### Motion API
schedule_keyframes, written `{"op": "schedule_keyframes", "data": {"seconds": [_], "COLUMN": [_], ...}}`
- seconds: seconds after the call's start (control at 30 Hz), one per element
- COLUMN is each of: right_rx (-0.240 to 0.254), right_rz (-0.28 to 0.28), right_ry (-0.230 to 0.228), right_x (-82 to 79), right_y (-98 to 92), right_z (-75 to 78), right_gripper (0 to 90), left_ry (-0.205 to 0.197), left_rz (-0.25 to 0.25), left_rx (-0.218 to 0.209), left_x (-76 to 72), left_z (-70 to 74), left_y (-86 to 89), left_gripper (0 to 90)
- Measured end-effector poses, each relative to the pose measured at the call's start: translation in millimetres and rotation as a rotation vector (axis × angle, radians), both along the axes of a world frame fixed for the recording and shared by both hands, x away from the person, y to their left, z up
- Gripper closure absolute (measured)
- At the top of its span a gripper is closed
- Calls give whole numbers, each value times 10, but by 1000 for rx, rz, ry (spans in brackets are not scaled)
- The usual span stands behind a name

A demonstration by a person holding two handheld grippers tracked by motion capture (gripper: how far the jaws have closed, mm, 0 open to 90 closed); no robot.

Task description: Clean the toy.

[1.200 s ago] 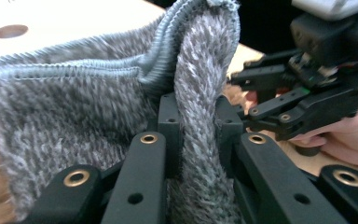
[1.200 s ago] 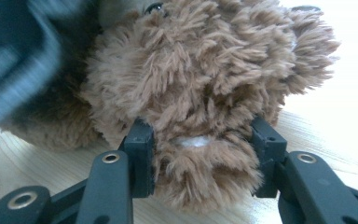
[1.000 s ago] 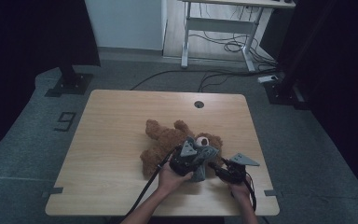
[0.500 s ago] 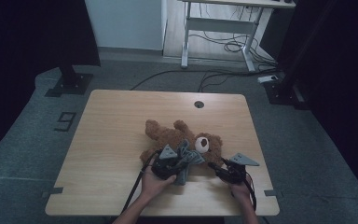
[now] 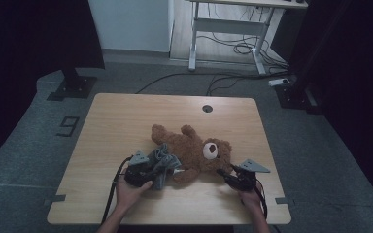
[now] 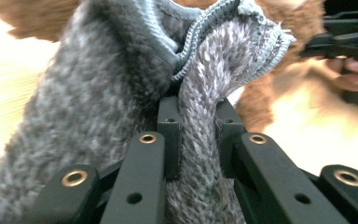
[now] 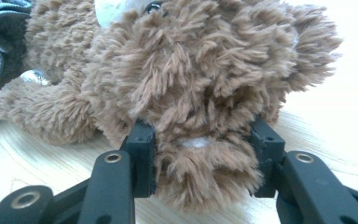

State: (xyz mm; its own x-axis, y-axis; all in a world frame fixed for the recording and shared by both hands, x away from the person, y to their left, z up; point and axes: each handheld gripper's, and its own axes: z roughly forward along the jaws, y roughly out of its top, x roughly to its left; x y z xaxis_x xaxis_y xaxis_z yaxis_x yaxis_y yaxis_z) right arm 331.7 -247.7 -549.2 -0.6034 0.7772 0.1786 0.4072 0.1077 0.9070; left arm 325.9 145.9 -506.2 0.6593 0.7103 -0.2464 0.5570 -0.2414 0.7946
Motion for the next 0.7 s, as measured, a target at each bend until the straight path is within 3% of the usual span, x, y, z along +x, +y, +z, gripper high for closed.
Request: {"op": "schedule_keyframes", "data": {"seconds": [0.17, 0.37, 0.5, 0.63, 0.67, 0.7], "right_rx": [-1, -1, 0, 1, 0, 0], "right_rz": [2, 2, 1, -2, -2, -2], "right_ry": [0, -1, -4, -8, -10, -10], "right_x": [-2, -1, 0, 2, 0, 0], "right_y": [2, 2, 3, 7, 9, 9], "right_z": [0, 0, 0, 1, 1, 1], "right_gripper": [545, 545, 547, 550, 551, 551], "left_ry": [15, 24, -15, -71, -101, -101], "left_rz": [23, 88, 114, 86, 55, 55], "left_rx": [5, 14, -9, -38, -48, -48], "left_x": [29, 24, -19, -58, -70, -70], "left_z": [-29, -84, -46, 137, 238, 238], "left_y": [155, 380, 435, 310, 191, 191], "left_gripper": [770, 771, 774, 777, 778, 778]}}
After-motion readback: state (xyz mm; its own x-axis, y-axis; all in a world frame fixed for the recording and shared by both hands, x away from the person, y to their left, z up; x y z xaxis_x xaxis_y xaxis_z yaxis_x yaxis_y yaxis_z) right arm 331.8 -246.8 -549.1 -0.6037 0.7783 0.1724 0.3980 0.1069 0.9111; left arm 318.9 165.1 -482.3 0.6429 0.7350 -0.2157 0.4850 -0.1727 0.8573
